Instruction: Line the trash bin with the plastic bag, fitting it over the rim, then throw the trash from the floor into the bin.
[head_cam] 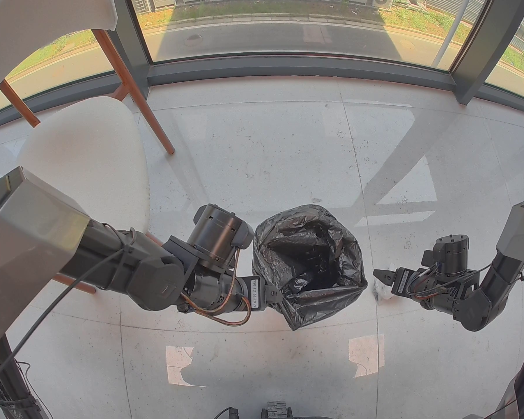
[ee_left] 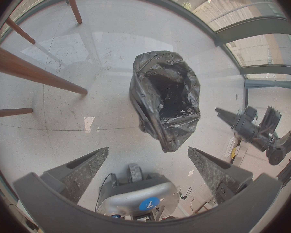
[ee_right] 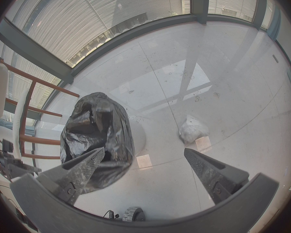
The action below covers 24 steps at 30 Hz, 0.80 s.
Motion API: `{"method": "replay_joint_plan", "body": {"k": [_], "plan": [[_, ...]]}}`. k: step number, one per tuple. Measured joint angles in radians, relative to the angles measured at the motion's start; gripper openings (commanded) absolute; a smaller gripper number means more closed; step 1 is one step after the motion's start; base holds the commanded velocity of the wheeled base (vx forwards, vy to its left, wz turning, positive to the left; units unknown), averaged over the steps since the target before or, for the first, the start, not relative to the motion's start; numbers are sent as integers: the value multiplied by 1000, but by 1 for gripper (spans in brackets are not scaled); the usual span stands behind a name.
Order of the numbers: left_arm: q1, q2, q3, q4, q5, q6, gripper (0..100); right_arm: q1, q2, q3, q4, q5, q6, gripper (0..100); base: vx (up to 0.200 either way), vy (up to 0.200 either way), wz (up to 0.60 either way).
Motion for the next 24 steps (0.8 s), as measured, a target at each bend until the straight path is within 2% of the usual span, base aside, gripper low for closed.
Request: {"method": "replay_joint_plan", "body": {"k": [12, 24], "plan": [[-26, 132, -226, -12, 21, -21, 100, 0, -3, 21, 1, -16, 1, 100, 0, 0, 0], [-73, 262, -362, 63, 27, -81, 100, 10, -2, 24, 0, -21, 1, 100, 0, 0, 0]]}}
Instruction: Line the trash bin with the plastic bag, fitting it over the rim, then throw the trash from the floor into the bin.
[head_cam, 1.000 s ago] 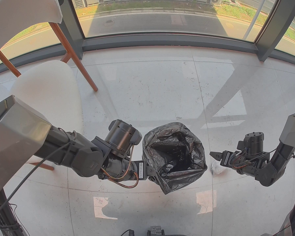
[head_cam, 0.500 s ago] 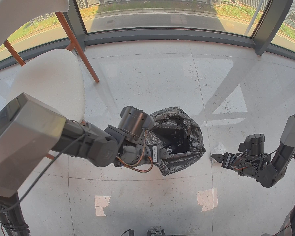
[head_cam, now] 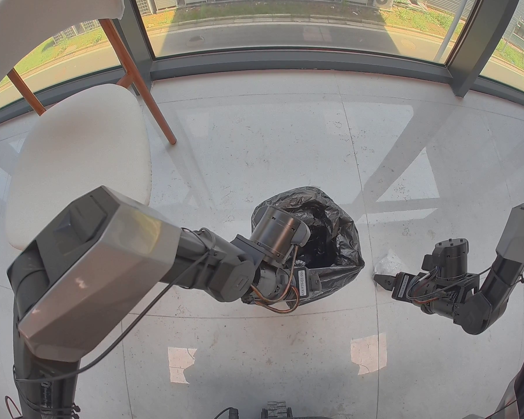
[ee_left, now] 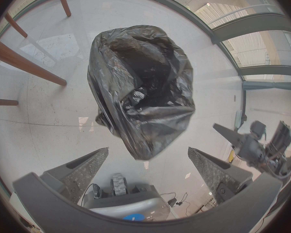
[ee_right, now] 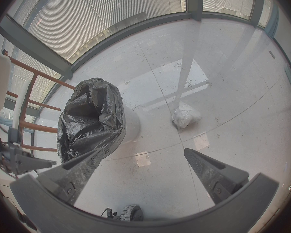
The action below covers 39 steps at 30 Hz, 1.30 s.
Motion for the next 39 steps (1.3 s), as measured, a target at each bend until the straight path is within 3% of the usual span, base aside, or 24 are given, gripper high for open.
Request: {"method": "replay_joint_plan", "body": {"k": [12, 28, 29, 39], "plan": [[51, 94, -160, 126, 40, 26, 100, 4, 0, 0, 0, -1, 0, 100, 0, 0, 0], [99, 151, -284, 144, 67, 41, 100, 6, 3, -4, 0, -1, 0, 100, 0, 0, 0], [98, 154, -284, 144, 68, 42, 0, 5, 3, -4, 0, -1, 0, 100, 0, 0, 0], [103, 171, -285, 156, 89, 65, 0, 3, 3, 1, 0, -1, 1, 100, 0, 0, 0]]}}
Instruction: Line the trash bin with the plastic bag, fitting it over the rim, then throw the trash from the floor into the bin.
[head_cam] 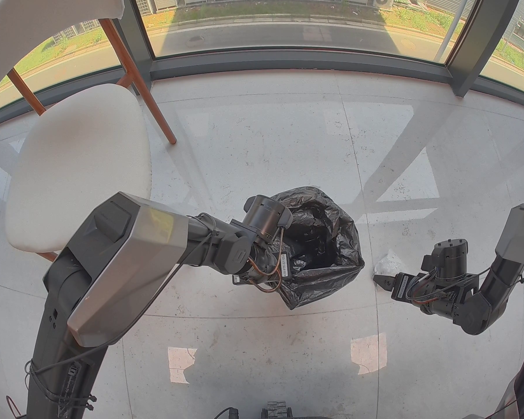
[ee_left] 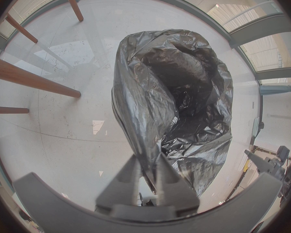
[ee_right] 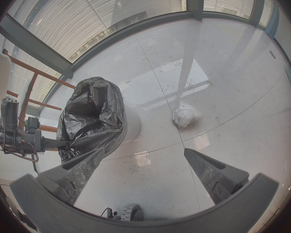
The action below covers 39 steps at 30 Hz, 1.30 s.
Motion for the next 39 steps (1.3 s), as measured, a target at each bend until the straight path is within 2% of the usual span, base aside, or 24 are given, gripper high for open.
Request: {"method": "replay_joint_plan", "body": {"k": [8, 22, 23, 32, 39], "plan": [[1, -21, 18, 107, 0, 4, 0, 0, 0, -1, 0, -1, 0, 100, 0, 0, 0], [24, -52, 134, 100, 0, 2, 0, 1, -1, 0, 0, -2, 0, 100, 0, 0, 0], [23, -53, 136, 102, 0, 2, 100, 1, -1, -1, 0, -2, 0, 100, 0, 0, 0], [3, -66, 183, 103, 0, 3, 100, 0, -1, 0, 0, -2, 0, 100, 0, 0, 0], [-53, -108, 208, 100, -12, 1, 100, -1, -1, 3, 0, -11, 0, 100, 0, 0, 0]]}}
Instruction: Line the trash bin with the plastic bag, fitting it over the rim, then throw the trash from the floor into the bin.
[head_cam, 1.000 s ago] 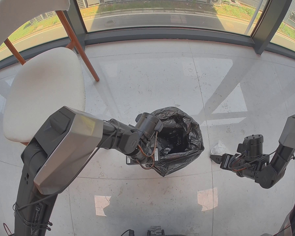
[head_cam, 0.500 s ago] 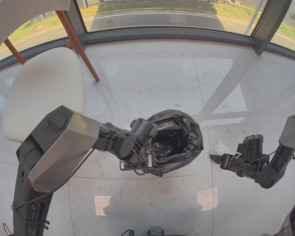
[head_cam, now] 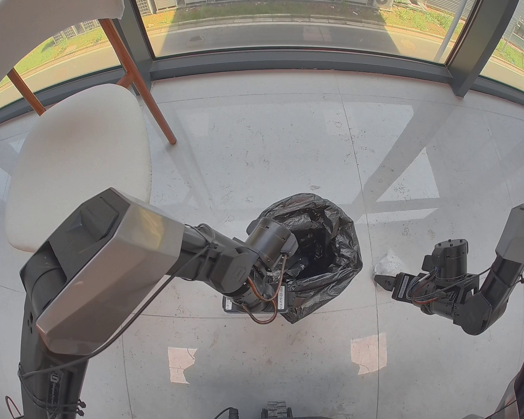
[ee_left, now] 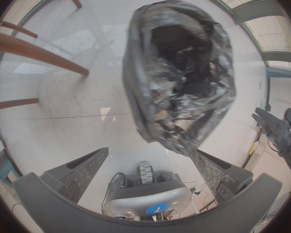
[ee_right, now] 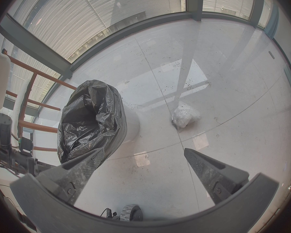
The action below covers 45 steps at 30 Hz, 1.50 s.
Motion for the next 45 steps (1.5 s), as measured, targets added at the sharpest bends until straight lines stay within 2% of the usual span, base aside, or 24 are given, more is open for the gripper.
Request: {"method": "replay_joint_plan", "body": {"k": [7, 19, 28, 33, 40, 45], "plan": [[-17, 7, -9, -4, 5, 1, 100, 4, 0, 2, 0, -3, 0, 100, 0, 0, 0], [134, 53, -64, -61, 12, 5, 100, 5, -1, 15, 0, -3, 0, 100, 0, 0, 0], [184, 69, 17, -67, 14, 4, 100, 3, 0, 12, 0, -3, 0, 100, 0, 0, 0], [180, 63, 52, -134, 12, 1, 100, -12, 2, -6, 1, -3, 3, 100, 0, 0, 0], [150, -29, 58, -218, 4, -6, 100, -85, 2, -70, 6, 5, 27, 100, 0, 0, 0], [103, -135, 66, -231, 0, -26, 100, -141, 26, -119, 10, 16, -10, 100, 0, 0, 0]]}}
